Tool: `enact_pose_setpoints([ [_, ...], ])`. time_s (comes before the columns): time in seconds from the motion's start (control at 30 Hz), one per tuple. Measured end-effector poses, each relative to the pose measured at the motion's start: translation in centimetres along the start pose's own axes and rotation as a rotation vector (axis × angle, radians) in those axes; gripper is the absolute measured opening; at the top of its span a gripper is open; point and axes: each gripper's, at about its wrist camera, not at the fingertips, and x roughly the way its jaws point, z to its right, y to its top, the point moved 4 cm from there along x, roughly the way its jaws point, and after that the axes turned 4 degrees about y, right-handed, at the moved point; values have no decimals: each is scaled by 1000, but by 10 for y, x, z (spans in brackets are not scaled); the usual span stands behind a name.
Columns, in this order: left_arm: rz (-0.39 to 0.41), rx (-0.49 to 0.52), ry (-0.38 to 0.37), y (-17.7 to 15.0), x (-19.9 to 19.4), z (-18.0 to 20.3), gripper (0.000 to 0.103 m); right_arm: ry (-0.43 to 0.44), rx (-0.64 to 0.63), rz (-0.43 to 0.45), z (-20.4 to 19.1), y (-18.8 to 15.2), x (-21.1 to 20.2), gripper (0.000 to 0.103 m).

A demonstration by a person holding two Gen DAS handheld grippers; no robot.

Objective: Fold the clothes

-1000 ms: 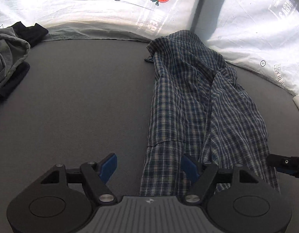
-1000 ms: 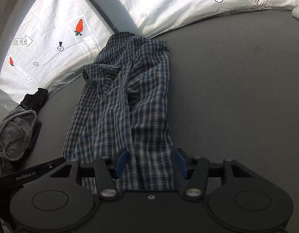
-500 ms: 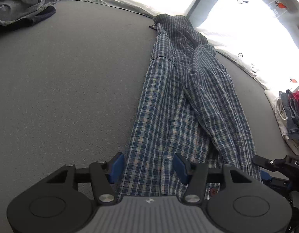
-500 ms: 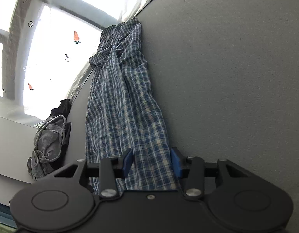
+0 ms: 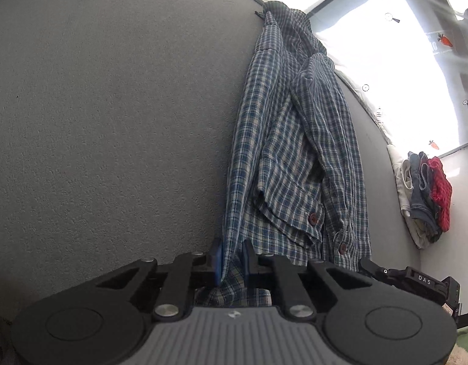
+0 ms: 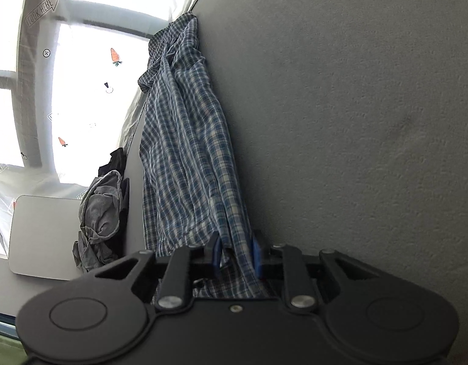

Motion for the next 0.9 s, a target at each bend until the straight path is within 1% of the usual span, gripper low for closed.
enact_pose_setpoints([
  [0.13, -34, -10, -33, -10, -2, -4, 13, 20, 20, -24, 6, -8, -3, 21],
  [0.17, -44, -1, -39, -13, -3, -4, 11, 24, 28, -29, 7, -10, -4, 21],
  [0.2, -52, 3, -45, -16, -3, -6, 5, 27, 38, -31, 8, -12, -5, 21],
  [0.3, -70, -15, -63, -22, -5, -11, 5, 33, 59, -43, 11, -17, -7, 21],
  [0.4, -76, -56, -77, -23, -4, -15, 6, 35, 48, -67, 12, -20, -8, 21],
  [0.43, -78, -56, -77, -22, -4, -14, 6, 34, 46, -76, 12, -20, -7, 21],
  [0.5, -80, -63, -86, -20, -4, -14, 6, 20, 40, -91, 11, -19, -6, 13],
  [0.53, -76, -78, -105, -18, -5, -13, 5, 33, 33, -93, 9, -18, -7, 13],
  [0.57, -72, -92, -125, -16, -6, -12, 5, 54, 25, -94, 6, -17, -7, 7],
  [0.6, -68, -107, -145, -14, -6, -12, 4, 76, 16, -94, 3, -16, -8, 4],
  [0.73, -48, -165, -222, -6, -10, -9, 3, 175, -13, -66, -19, -5, -14, 4],
  [0.83, -1, -225, -292, 6, -17, -3, 3, 244, -9, -39, -34, 6, -18, 4],
  [0.9, 32, -247, -334, 17, -22, 4, 3, 278, 4, -19, -41, 13, -20, 4],
])
